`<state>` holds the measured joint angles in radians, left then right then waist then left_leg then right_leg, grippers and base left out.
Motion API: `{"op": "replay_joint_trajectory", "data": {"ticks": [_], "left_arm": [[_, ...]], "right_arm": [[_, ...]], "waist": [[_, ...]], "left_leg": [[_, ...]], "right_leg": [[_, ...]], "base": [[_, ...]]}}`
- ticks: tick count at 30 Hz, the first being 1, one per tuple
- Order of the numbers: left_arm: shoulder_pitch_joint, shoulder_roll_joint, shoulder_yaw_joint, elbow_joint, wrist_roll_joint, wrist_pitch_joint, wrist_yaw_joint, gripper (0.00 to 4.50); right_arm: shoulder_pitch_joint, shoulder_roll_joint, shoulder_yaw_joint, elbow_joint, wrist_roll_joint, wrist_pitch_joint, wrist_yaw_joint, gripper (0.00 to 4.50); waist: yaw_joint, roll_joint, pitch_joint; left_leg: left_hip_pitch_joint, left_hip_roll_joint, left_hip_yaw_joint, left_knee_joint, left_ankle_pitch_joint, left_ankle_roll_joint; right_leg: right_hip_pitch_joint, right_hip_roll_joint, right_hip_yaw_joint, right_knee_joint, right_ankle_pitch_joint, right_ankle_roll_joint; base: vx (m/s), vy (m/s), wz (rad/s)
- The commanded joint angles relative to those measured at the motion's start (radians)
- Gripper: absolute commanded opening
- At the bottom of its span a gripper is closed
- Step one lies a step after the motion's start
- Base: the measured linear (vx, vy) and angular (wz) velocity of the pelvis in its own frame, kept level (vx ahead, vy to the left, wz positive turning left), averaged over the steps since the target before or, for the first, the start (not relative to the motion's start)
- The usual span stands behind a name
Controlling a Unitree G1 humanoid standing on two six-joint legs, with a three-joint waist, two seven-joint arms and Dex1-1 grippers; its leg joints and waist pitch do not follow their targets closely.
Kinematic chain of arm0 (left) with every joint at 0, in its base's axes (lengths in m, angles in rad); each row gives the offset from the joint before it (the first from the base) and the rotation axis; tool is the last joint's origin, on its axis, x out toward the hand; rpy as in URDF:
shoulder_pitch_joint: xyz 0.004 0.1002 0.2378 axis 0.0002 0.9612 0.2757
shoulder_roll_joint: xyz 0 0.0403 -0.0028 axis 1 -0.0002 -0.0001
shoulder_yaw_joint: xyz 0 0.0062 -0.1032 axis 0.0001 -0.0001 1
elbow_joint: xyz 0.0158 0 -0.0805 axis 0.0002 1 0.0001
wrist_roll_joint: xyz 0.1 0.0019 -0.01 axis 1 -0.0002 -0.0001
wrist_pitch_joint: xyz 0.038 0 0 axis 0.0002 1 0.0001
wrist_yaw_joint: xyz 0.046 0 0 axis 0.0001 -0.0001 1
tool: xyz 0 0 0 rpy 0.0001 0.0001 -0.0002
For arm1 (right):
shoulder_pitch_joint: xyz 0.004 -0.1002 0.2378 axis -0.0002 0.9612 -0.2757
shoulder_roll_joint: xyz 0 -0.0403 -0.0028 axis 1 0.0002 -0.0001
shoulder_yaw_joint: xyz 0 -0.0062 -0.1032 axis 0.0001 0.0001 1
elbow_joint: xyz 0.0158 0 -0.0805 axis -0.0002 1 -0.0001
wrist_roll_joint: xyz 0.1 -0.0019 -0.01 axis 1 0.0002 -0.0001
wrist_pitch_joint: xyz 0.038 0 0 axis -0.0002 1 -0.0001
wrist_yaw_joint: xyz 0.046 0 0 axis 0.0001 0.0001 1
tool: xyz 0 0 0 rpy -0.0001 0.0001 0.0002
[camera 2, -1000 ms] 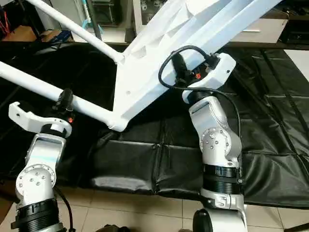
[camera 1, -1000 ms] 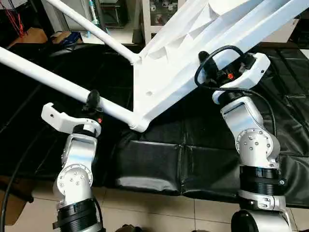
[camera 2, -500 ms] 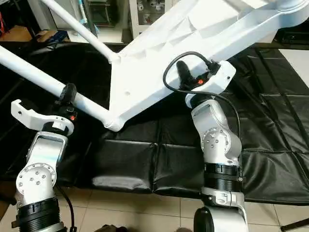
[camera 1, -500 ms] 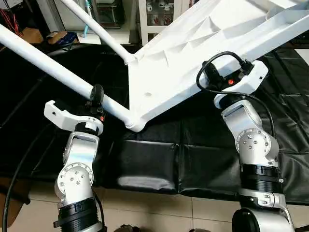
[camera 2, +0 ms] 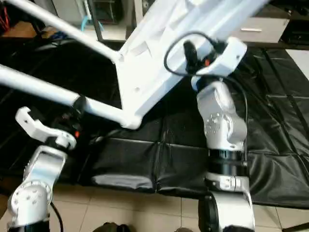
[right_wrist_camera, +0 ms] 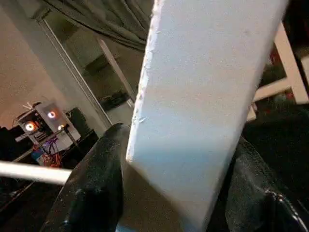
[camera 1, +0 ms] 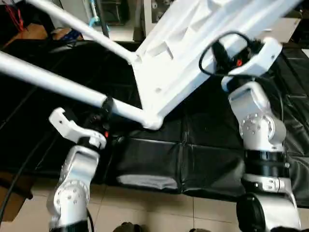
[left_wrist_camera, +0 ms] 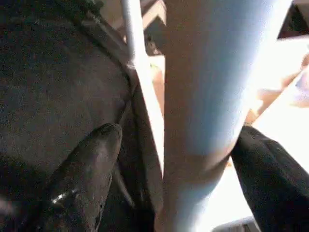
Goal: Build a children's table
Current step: Flip table
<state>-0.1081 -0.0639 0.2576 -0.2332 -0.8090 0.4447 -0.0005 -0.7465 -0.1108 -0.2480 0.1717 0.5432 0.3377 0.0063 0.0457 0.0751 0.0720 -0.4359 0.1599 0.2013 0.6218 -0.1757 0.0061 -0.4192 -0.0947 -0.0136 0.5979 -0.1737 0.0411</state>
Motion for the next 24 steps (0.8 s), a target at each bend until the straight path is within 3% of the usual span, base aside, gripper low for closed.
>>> {"op": "replay_joint_trajectory", "data": {"ticks": [1, 7, 12, 14, 18, 21, 24], "left_arm": [[0.051, -0.013, 0.005, -0.009, 0.022, 0.023, 0.007, 3.91], [0.091, 0.023, -0.042, -0.029, 0.043, 0.025, -0.006, 3.91], [0.091, 0.048, -0.050, -0.019, 0.072, 0.065, 0.012, 3.91], [0.088, 0.054, -0.054, -0.023, 0.072, 0.067, 0.010, 4.25], [0.092, 0.084, -0.087, -0.038, 0.110, 0.065, -0.007, 4.42], [0.075, 0.142, -0.139, -0.074, 0.210, 0.037, -0.034, 4.50], [0.055, 0.165, -0.158, -0.103, 0.233, 0.038, -0.049, 4.50]], "right_arm": [[-0.054, -0.051, -0.039, -0.050, -0.055, -0.112, -0.008, 2.19], [-0.066, -0.067, -0.049, -0.039, -0.082, -0.147, -0.033, 2.07], [-0.071, -0.075, -0.060, -0.030, -0.131, -0.199, -0.071, 1.99], [-0.071, -0.080, -0.058, -0.028, -0.138, -0.205, -0.073, 1.97], [-0.070, -0.083, -0.054, -0.025, -0.139, -0.207, -0.069, 1.95], [-0.070, -0.101, -0.033, -0.030, -0.177, -0.221, -0.053, 1.95], [-0.071, -0.110, -0.025, -0.028, -0.196, -0.229, -0.053, 1.95]], "waist": [[-0.004, -0.024, -0.080], [0.005, -0.023, -0.082], [0.005, -0.025, -0.082], [0.004, -0.024, -0.081], [-0.002, -0.027, -0.082], [-0.008, -0.030, -0.079], [-0.013, -0.027, -0.081]], "left_leg": [[0.058, 0.050, -0.018, -0.070, -0.094, 0.044], [0.064, 0.049, -0.015, -0.072, -0.127, 0.008], [0.057, 0.048, -0.017, -0.076, -0.141, -0.010], [0.057, 0.047, -0.018, -0.077, -0.160, -0.020], [0.051, 0.044, -0.019, -0.077, -0.178, -0.016], [0.048, 0.045, -0.020, -0.079, -0.181, -0.006], [0.052, 0.046, -0.020, -0.077, -0.168, -0.007]], "right_leg": [[0.030, -0.017, 0.008, -0.052, -0.111, -0.166], [0.023, -0.015, 0.011, -0.057, -0.127, -0.123], [0.025, -0.015, 0.010, -0.055, -0.139, -0.093], [0.024, -0.016, 0.010, -0.057, -0.159, -0.087], [0.025, -0.017, 0.011, -0.061, -0.178, -0.071], [0.025, -0.017, 0.010, -0.064, -0.188, -0.066], [0.024, -0.017, 0.009, -0.060, -0.174, -0.081]], "base": [[0.000, 0.000, 0.00], [0.000, 0.000, 0.00], [0.000, 0.000, 0.00], [0.000, 0.000, 0.00], [0.000, 0.000, 0.00], [0.000, 0.000, 0.00], [0.000, 0.000, 0.00]]}}
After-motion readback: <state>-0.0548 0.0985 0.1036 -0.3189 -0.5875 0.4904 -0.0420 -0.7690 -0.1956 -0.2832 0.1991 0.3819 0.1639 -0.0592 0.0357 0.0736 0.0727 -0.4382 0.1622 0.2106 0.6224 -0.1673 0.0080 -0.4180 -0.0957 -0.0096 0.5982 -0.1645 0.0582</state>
